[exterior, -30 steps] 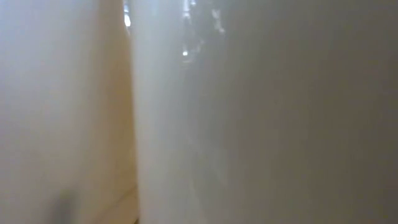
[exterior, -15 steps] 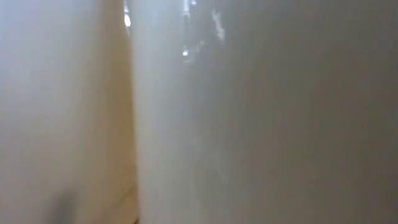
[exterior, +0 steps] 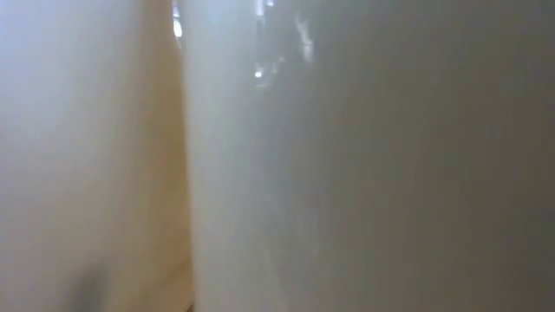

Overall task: Sort pens & pencils
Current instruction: Put the right black pen into the right gray bin

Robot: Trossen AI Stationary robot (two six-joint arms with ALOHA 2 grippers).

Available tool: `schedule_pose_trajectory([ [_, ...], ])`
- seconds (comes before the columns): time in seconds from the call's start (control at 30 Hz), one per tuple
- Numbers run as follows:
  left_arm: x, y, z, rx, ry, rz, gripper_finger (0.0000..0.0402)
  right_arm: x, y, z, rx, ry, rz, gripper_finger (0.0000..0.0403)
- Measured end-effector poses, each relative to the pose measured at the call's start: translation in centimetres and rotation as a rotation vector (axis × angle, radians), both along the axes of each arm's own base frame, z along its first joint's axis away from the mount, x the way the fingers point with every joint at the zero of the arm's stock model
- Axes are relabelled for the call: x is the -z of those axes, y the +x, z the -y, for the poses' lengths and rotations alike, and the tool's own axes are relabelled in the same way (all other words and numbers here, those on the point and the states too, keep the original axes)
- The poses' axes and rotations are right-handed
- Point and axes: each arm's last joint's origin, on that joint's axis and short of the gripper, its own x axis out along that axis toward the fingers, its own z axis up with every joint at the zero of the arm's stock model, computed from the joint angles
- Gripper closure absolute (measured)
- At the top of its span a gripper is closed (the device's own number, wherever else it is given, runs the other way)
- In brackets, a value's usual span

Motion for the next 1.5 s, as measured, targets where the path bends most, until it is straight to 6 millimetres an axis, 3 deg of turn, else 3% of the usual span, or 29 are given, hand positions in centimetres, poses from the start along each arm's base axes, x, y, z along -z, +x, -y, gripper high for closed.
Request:
schedule_pose_trajectory([
  [0.43, 0.0, 0.0, 0.0, 0.001, 0.013, -0.012, 0.0303, 4.1, 0.3, -2.0, 0.085, 0.033, -0.221, 0.0333],
  [1.5, 0.0, 0.0, 0.0, 0.000, 0.013, -0.013, 0.0303, 4.2, 0.8, -0.9, 0.091, 0.039, -0.244, 0.0330],
])
